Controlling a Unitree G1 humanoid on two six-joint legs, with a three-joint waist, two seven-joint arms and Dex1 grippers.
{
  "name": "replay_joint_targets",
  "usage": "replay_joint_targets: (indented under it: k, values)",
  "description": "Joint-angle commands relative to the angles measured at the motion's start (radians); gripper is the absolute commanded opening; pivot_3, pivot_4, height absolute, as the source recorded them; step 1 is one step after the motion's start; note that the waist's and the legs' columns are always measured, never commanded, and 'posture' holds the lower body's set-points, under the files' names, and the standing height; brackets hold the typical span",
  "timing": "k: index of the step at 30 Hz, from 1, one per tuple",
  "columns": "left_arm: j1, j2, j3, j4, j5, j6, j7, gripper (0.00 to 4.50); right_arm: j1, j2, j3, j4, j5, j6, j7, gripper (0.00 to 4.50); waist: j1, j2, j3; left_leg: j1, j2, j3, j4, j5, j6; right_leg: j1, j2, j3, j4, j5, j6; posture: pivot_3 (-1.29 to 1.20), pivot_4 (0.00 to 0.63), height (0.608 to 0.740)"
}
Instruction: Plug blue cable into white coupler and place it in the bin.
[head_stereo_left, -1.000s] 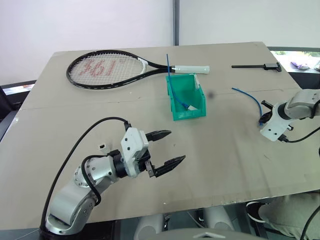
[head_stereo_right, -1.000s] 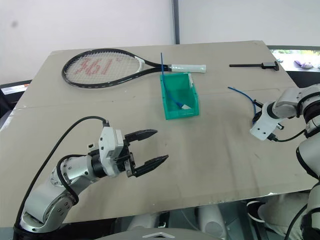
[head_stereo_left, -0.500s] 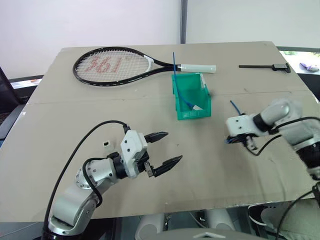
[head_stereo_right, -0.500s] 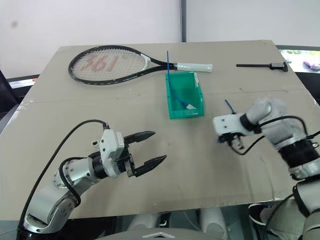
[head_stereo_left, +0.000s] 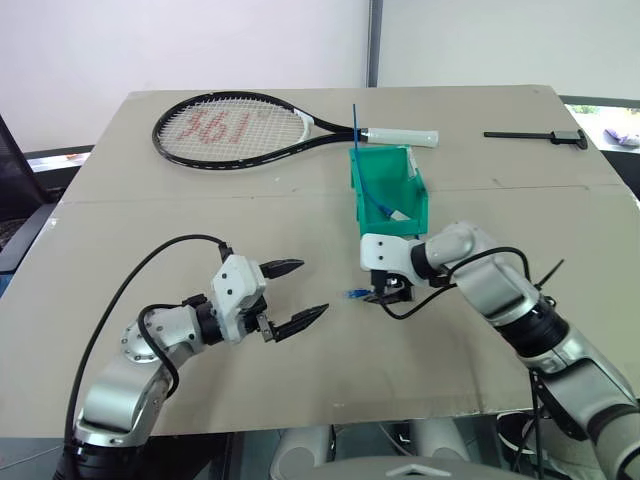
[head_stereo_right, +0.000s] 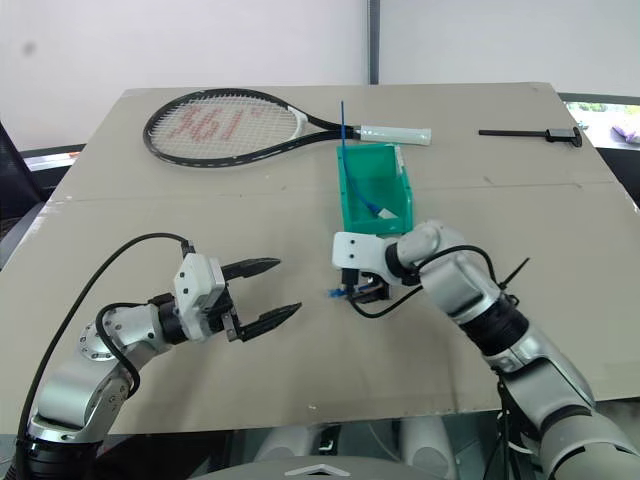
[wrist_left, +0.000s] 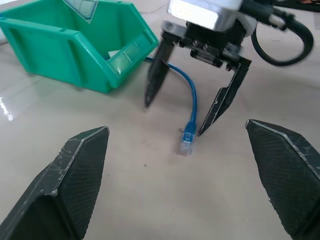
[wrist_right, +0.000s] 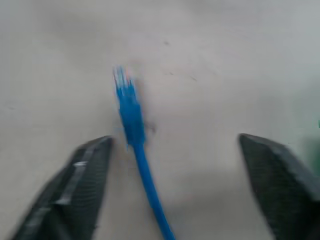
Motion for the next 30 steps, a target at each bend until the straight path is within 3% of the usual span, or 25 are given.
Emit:
replay_joint_targets:
  k: [1, 5, 10, 21, 24, 27, 30]
  values:
    - [-0.045, 0.026, -0.009, 0.007, 0.018, 0.007, -0.023, 4.5, 0.046, -0.039, -0.158, -0.162, 0.135, 0.002, 0.01, 4.46, -0.001, 0.0, 0.0, 0.0, 0.0, 0.0, 0.0, 0.0, 0.0, 0.0, 0.0, 0.0, 0.0, 0.001, 0.002, 0.0, 0.15, 0.74]
    - [-0.128, 0.069, -0.082, 0.052, 0.058, 0.069, -0.06, 4.5, 0.211, -0.106, -0.321, -0.312, 0.28, -0.014, 0.003, 4.46, 0.004, 0.0, 0.0, 0.0, 0.001, -0.001, 0.0, -0.001, 0.002, 0.0, 0.001, -0.001, 0.001, 0.001, 0.003, 0.0, 0.15, 0.74]
    - [-0.215, 0.06, -0.173, 0.118, 0.127, 0.047, -0.101, 4.5, 0.439, -0.107, -0.47, -0.421, 0.382, -0.082, -0.078, 4.46, -0.003, -0.001, 0.0, 0.0, 0.001, 0.001, 0.0, -0.001, 0.002, 0.0, 0.001, 0.0, 0.001, 0.001, 0.003, 0.0, 0.15, 0.74]
    - [-0.409, -0.059, -0.334, 0.419, 0.306, -0.112, -0.138, 4.5, 0.821, -0.138, -0.6, -0.575, 0.397, -0.217, -0.238, 4.46, 0.009, -0.001, 0.0, 0.001, 0.002, 0.001, 0.001, -0.001, 0.002, 0.001, 0.002, 0.001, 0.001, 0.0, 0.005, 0.0, 0.15, 0.74]
    - [-0.434, -0.085, -0.361, 0.47, 0.332, -0.154, -0.164, 3.75, 0.864, -0.152, -0.605, -0.591, 0.401, -0.214, -0.27, 4.5, 0.013, -0.002, 0.0, 0.0, 0.001, 0.001, 0.001, -0.001, 0.002, 0.001, 0.002, 0.001, 0.001, 0.0, 0.005, 0.0, 0.15, 0.74]
    - [-0.451, -0.109, -0.377, 0.502, 0.341, -0.176, -0.187, 2.33, 0.899, -0.169, -0.613, -0.596, 0.412, -0.194, -0.294, 4.5, 0.013, -0.002, 0.0, 0.001, 0.002, 0.001, 0.001, -0.001, 0.002, 0.001, 0.002, 0.001, 0.001, 0.0, 0.005, 0.0, 0.15, 0.74]
    - [-0.453, -0.111, -0.378, 0.507, 0.343, -0.185, -0.203, 1.37, 0.92, -0.159, -0.626, -0.611, 0.451, -0.135, -0.327, 4.5, 0.014, -0.002, 0.0, 0.001, 0.002, 0.001, 0.001, -0.001, 0.002, 0.002, 0.002, 0.001, 0.001, -0.001, 0.006, 0.0, 0.15, 0.74]
